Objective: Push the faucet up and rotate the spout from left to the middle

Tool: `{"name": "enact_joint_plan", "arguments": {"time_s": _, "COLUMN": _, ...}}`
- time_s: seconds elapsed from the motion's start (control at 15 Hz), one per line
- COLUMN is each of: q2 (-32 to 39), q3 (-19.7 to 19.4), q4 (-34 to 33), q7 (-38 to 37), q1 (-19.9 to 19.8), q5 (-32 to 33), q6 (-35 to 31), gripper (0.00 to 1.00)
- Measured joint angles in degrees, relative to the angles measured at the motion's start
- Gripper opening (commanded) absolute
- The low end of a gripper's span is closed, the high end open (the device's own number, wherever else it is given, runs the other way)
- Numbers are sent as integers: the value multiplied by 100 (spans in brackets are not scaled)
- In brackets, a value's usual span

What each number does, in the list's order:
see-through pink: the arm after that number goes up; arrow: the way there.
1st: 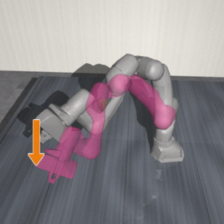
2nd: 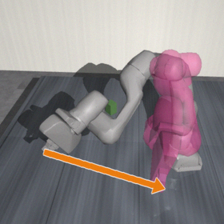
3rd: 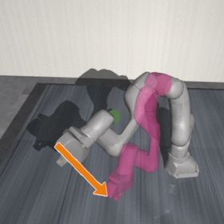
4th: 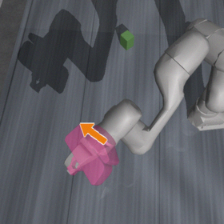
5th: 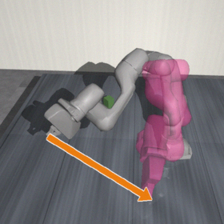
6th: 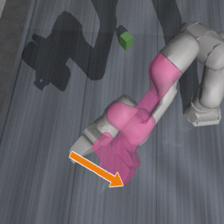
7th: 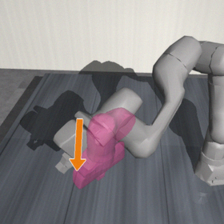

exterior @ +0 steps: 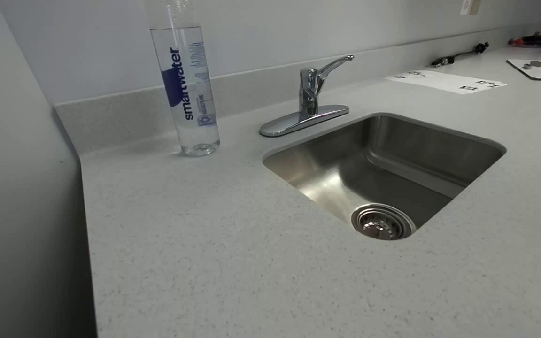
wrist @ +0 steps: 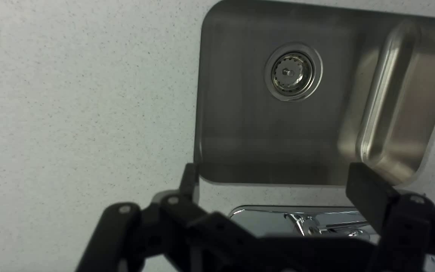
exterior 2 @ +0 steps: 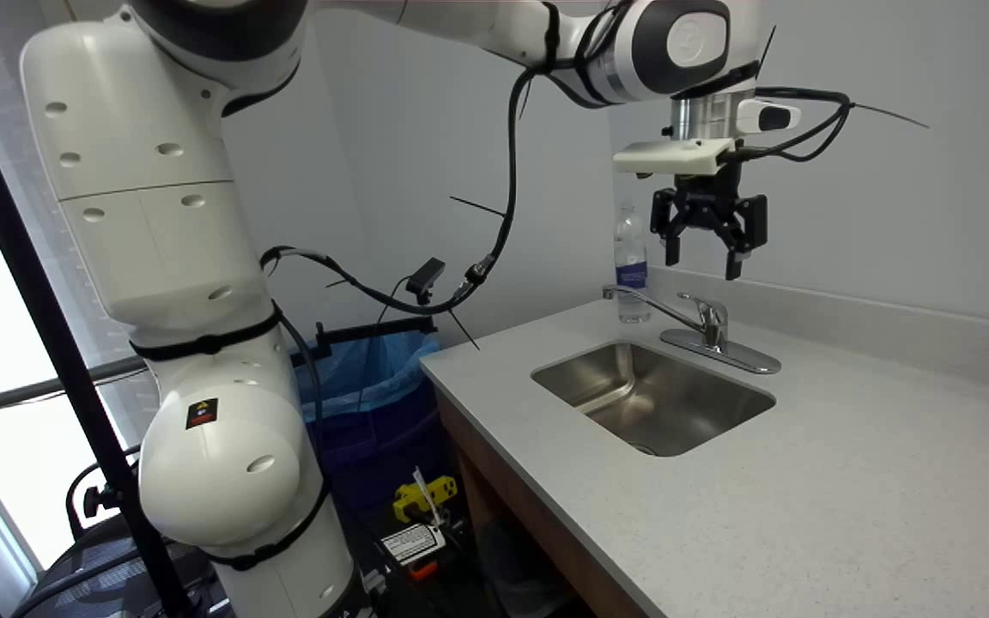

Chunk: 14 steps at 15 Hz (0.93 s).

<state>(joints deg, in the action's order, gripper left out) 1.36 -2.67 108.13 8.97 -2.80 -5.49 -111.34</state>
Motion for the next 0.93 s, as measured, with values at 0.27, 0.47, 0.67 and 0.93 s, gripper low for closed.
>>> {"name": "enact_joint_plan", "arguments": {"time_s": 0.27, "q2": 448, "q3": 178, "q4": -157, "q7": -72, "q1": 89, "q5": 0, "q6": -305, "gripper": 100}}
{"name": "enact_joint_plan", "arguments": {"time_s": 0.47, "q2": 610, "q3": 325, "q4": -194, "q7": -99, "q1": 168, "q5": 0, "q6": -605, "gripper": 100}}
{"name": "enact_joint_plan", "arguments": {"time_s": 0.67, "q2": 737, "q3": 408, "q4": -224, "q7": -189, "q1": 246, "q5": 0, "q6": -826, "gripper": 100}}
{"name": "enact_joint_plan", "arguments": {"time_s": 0.93, "q2": 1018, "q3": 421, "q4": -340, "q7": -310, "q1": 288, "q5": 66, "q6": -1060, "gripper": 100}}
